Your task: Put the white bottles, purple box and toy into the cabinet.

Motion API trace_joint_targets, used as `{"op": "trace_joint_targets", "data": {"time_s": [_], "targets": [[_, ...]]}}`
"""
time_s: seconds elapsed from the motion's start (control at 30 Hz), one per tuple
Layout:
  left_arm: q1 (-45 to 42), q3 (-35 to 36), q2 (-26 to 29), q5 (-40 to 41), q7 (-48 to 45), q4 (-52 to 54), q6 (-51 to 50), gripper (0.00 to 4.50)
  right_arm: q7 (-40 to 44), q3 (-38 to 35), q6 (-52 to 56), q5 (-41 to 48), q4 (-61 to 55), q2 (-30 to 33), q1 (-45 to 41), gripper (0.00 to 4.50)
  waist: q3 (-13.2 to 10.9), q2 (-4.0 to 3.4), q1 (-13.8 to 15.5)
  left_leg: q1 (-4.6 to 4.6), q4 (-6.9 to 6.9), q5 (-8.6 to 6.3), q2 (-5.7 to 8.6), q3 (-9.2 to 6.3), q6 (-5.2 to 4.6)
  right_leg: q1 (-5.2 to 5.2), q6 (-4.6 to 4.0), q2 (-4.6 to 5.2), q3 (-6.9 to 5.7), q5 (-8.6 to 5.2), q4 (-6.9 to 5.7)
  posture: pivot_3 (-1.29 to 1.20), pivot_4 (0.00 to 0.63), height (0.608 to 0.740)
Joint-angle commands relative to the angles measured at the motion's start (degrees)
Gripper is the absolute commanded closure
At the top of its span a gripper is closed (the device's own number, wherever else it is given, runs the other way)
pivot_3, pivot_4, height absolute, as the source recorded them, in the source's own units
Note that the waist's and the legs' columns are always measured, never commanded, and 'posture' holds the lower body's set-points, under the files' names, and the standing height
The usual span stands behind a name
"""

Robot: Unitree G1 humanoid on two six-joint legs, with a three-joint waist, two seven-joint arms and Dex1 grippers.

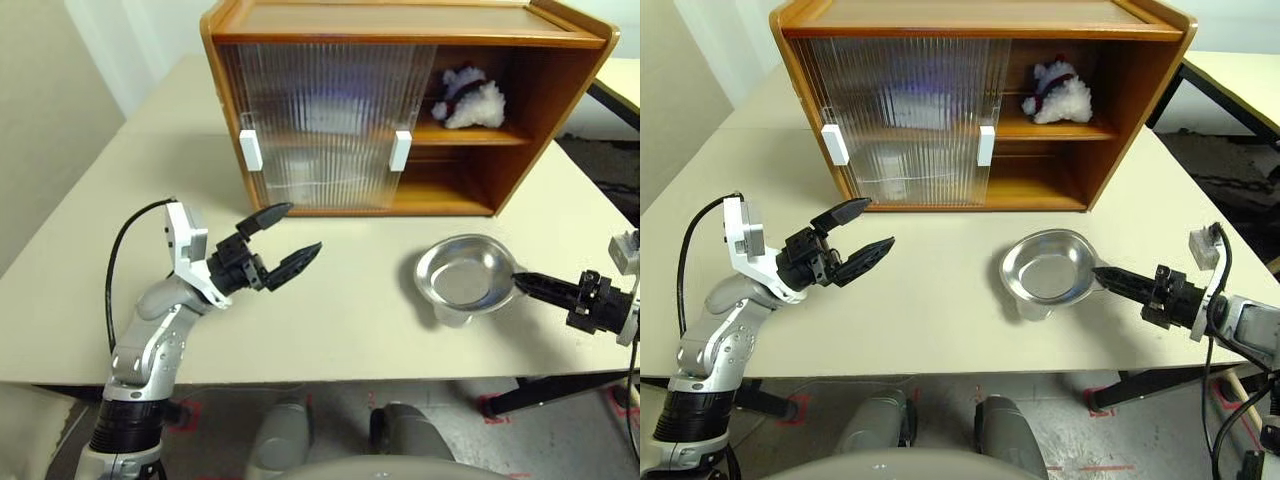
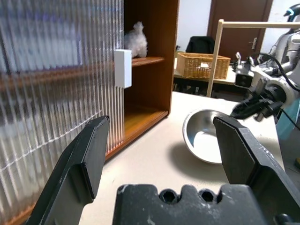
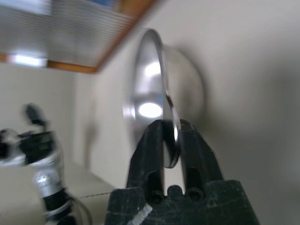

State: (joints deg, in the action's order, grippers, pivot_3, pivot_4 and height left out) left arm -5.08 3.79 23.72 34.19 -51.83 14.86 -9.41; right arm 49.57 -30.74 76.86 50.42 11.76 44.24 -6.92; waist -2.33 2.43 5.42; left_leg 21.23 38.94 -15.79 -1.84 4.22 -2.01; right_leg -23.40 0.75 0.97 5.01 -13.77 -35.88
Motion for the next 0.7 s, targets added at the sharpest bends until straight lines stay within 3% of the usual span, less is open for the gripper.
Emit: {"op": "trace_joint_targets", "data": {"time_s": [0.03, 0.33, 0.7], "targets": [[-0.21, -0.26, 0.25, -0.43, -0.53, -0.54, 0.44, 0.00, -2.51, -1.15, 1.01, 0.19, -0.14, -0.38, -0.18, 4.34, 0.04, 0.08, 0.01, 0.00, 0.00, 0.00, 0.00, -0.01, 0.00, 0.00, 0.00, 0.00, -0.01, 0.00, 0.00, 0.20, 0.009, 0.740], [-0.78, -0.39, 0.03, -0.52, -0.94, -1.14, 0.82, 0.00, -10.57, -12.11, 4.58, 7.05, 2.55, -7.68, -7.59, 4.49, 0.05, 0.03, -0.43, 0.02, 0.00, 0.00, 0.01, 0.03, 0.00, -0.03, 0.02, 0.01, 0.04, 0.01, 0.01, 0.20, 0.005, 0.740], [-1.21, -0.31, 0.28, -0.85, -1.51, -2.02, 1.63, 0.00, -20.56, -16.63, -1.73, 9.30, 5.85, -17.35, -16.55, 4.49, 0.12, -0.07, -0.80, 0.08, -0.02, -0.02, 0.01, 0.00, -0.02, -0.11, 0.05, 0.02, 0.04, 0.01, 0.01, 0.21, 0.000, 0.740]]}}
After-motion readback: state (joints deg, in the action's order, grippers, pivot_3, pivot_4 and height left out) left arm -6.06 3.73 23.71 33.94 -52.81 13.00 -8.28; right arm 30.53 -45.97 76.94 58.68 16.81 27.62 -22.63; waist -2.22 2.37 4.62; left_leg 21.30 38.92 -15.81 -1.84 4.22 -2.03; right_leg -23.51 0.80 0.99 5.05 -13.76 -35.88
